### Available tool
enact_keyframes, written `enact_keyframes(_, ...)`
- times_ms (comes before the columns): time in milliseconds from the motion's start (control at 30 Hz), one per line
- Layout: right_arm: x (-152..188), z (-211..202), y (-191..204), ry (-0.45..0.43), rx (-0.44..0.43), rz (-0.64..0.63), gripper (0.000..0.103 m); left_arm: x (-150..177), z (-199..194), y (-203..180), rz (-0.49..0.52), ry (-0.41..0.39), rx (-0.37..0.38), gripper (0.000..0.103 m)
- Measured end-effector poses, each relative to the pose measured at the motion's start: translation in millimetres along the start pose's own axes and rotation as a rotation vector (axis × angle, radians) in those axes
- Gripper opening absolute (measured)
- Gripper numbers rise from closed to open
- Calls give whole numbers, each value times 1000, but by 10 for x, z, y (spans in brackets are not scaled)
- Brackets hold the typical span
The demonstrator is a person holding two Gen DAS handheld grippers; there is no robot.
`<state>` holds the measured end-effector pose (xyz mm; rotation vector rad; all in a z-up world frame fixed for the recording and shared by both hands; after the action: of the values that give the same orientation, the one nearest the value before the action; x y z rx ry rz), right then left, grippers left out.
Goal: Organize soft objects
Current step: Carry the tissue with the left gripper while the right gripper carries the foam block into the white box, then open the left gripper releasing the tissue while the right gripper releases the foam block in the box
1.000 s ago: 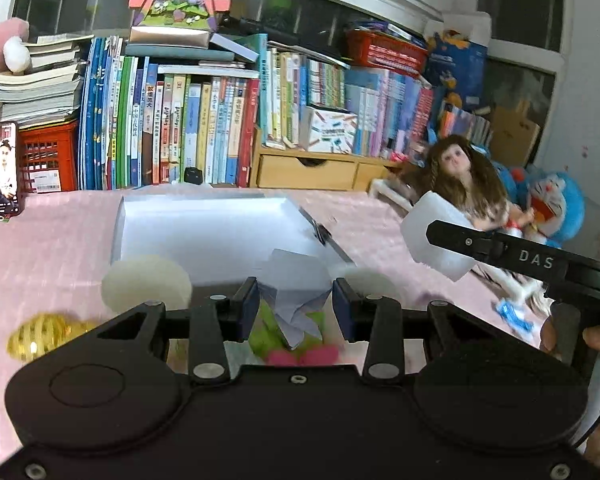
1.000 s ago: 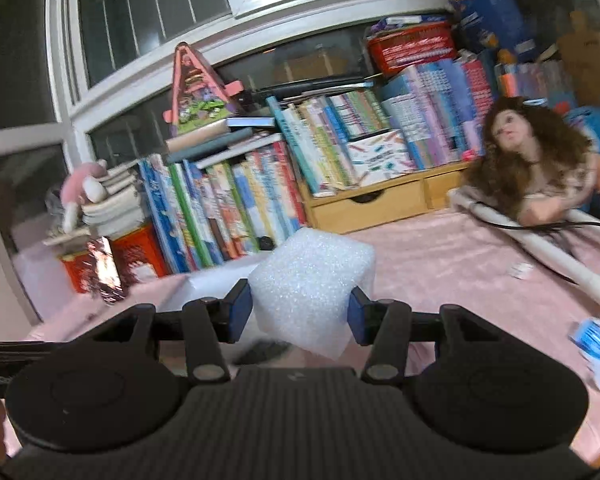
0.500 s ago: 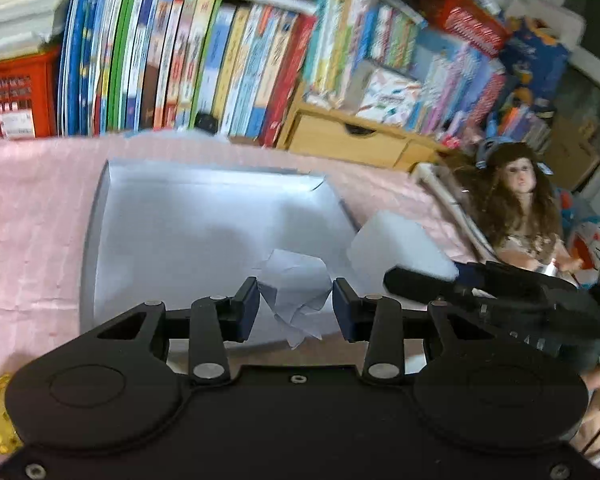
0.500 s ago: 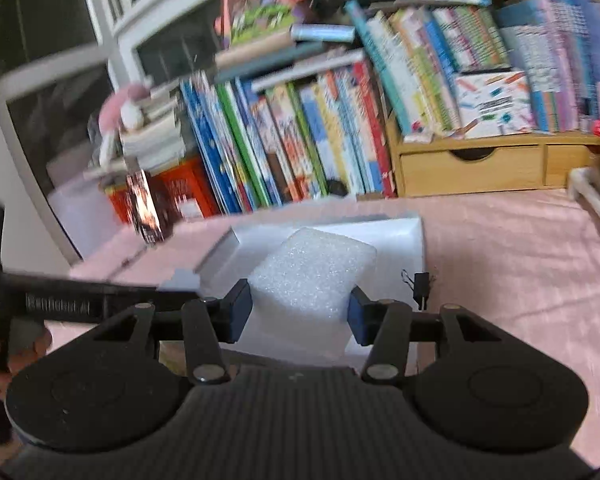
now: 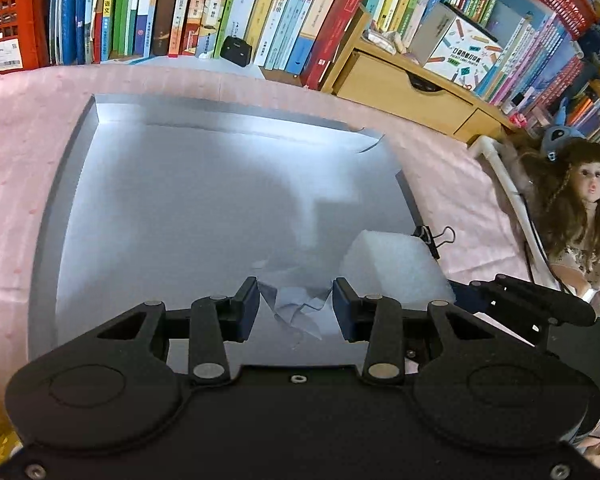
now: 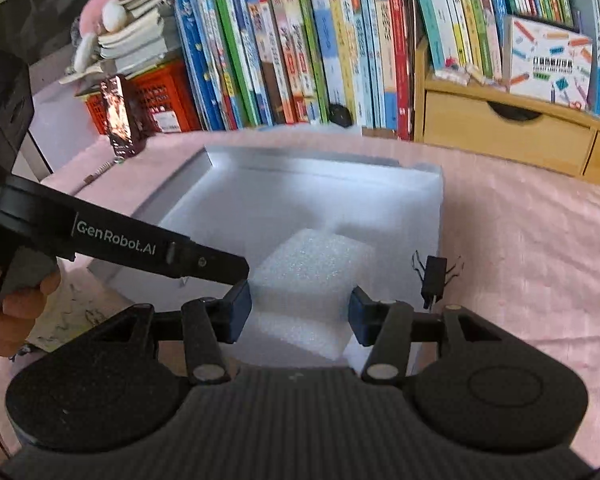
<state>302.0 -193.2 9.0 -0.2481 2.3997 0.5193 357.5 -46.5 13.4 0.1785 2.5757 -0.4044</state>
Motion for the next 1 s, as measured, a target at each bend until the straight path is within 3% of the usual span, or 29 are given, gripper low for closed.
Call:
enact_keyframes(533,37,196,-101,64,19,16,59,83,262,37,-25,42,9,38)
enact_keyframes(567,36,192,-108,61,20,18,65,81,260,35,-25,42,11,41)
enact_keyframes(833,29,89,-88,37,15,16,79,82,70,-8,37,-16,-25,72)
enact_keyframes(1000,30,-63,-86,6,3,29,84,117,-155,-51,62,-63,-16,79)
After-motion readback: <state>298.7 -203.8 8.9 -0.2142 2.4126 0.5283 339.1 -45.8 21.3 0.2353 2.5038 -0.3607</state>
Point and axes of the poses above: each gripper's, at about its wrist camera, not at the fingertips, and z roughly the way its jaws point, y to its left, x to its underside, the point moved 4 cm from there along z, roughly the way its jaws point, and after that the axes turned 10 degrees about z, right-handed, at the moved point
